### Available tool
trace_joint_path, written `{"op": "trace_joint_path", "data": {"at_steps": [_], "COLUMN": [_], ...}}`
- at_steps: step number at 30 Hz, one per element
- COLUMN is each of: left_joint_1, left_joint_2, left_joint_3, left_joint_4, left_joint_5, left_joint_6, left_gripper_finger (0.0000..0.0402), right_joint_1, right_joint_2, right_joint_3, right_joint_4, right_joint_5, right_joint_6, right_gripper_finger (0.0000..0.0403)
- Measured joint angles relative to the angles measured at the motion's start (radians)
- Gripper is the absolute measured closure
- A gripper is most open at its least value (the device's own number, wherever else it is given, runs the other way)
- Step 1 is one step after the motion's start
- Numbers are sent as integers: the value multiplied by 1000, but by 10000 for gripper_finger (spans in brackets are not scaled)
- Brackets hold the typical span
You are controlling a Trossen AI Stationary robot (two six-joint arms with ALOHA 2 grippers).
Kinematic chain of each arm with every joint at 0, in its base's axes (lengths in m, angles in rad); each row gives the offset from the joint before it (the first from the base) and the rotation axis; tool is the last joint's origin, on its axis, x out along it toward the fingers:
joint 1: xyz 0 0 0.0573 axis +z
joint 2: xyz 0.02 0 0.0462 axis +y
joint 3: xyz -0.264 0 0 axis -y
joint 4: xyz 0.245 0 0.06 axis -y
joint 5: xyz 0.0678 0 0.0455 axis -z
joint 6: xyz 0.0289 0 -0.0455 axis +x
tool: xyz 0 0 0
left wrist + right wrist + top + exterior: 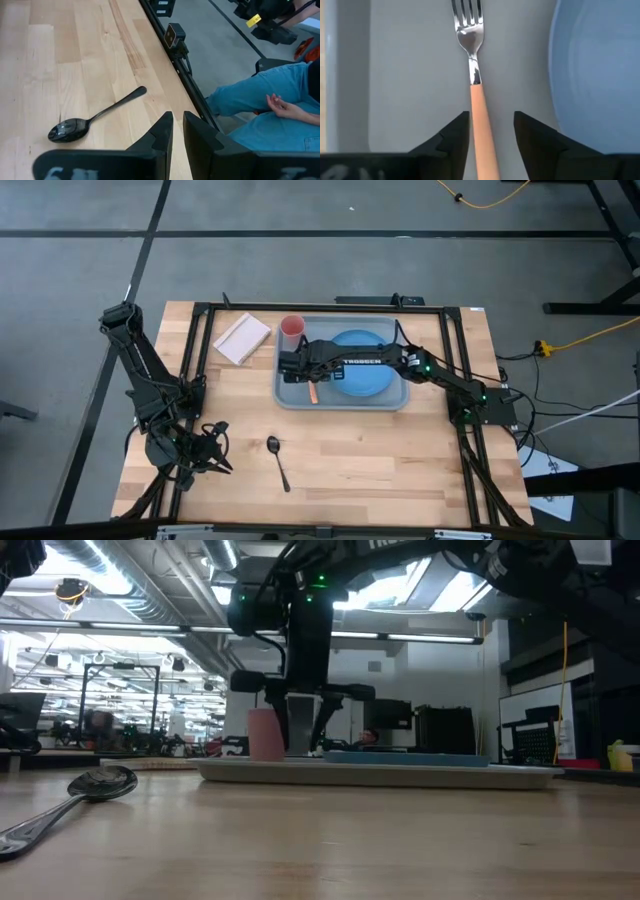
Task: Pick and place plate/cup/fork/spoon on tray
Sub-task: Put the orange fork on the gray serving tray to the left of the blue plate
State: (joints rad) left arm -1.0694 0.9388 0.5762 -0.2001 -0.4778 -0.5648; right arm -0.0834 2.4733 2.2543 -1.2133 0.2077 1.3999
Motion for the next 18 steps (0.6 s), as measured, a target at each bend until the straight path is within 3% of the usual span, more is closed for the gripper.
{"op": "trace_joint_path", "data": {"at_steps": [9, 18], "left_joint_1": [0, 0], "left_joint_2": [0, 0], "left_joint_3": [0, 0], "left_joint_4": [0, 0], "left_joint_5": [0, 0], "left_joint_6": [0, 0], "left_gripper_finger": [365, 365], "right_joint_1": [23, 52], "right_joint_2": [0, 0], "right_joint_3": [8, 8], "right_joint_4": [37, 114], "right_joint_5": [-71, -43], "right_joint_6": [-122, -206], "right_gripper_finger": [241, 241]}}
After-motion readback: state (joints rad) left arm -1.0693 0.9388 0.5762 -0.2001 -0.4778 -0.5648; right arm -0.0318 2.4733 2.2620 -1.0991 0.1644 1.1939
